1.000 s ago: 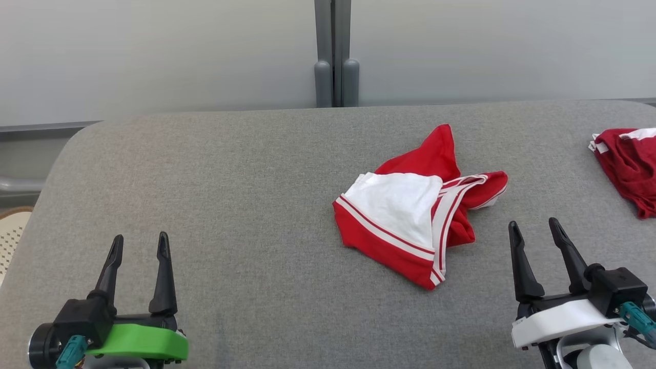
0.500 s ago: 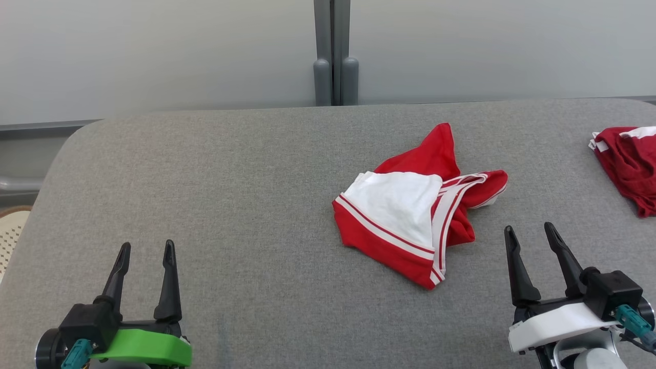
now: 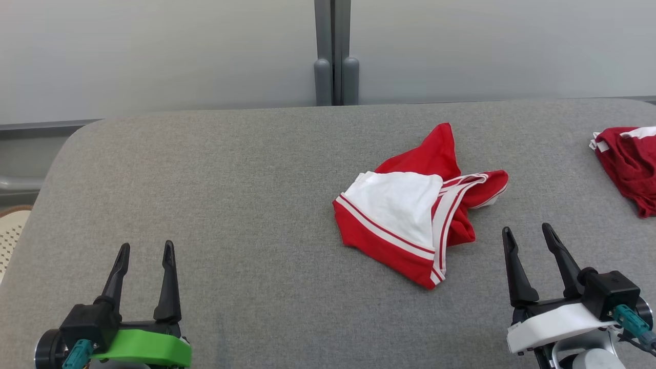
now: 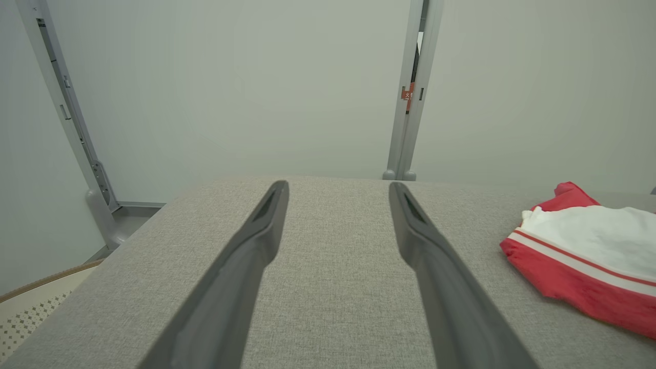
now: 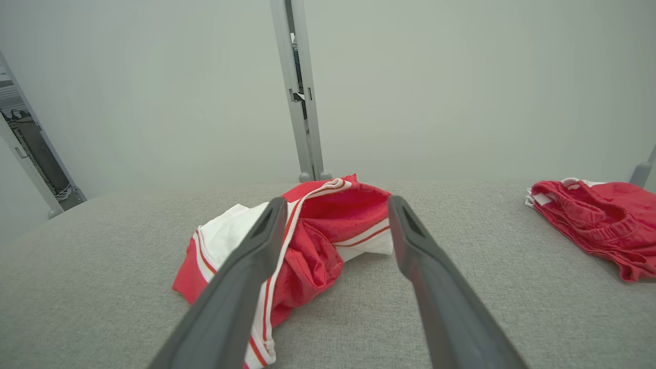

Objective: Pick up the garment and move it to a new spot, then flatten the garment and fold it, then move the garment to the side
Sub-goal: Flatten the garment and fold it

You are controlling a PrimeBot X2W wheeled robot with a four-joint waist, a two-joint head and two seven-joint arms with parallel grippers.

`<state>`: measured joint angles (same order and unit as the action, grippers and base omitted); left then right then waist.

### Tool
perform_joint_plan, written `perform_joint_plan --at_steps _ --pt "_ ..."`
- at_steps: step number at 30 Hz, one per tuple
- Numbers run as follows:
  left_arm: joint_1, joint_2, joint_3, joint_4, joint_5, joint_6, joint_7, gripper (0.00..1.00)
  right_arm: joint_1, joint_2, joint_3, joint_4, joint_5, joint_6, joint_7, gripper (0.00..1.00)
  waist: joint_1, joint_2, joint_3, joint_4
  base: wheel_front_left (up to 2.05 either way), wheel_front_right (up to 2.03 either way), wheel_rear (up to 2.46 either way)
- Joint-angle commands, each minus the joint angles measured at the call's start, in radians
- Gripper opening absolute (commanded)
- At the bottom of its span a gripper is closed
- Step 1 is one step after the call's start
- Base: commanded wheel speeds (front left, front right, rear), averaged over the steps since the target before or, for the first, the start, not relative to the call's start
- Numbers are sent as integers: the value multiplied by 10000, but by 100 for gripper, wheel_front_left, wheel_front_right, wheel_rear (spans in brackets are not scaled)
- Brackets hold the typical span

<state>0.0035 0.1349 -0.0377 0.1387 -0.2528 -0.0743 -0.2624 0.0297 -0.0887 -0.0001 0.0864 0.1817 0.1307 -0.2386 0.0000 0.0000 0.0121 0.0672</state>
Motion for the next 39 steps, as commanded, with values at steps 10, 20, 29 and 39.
perform_joint_plan --at_steps 10,20,29,39 --pt "-43 -82 143 74 152 -114 -29 100 68 8 33 18 10 1 59 100 0 0 -51 -3 0 0 0" --pt "-101 -144 139 97 303 -189 -29 100 -105 -24 301 103 41 1 89 100 0 0 9 96 0 0 0" --pt "-387 -240 30 112 450 -239 -29 100 -778 -125 1156 758 5 1 215 100 0 0 423 433 0 0 0" --pt "-738 -405 -83 217 508 -292 -29 100 -1827 -256 2053 2941 -78 1 109 100 0 0 1042 965 0 0 0"
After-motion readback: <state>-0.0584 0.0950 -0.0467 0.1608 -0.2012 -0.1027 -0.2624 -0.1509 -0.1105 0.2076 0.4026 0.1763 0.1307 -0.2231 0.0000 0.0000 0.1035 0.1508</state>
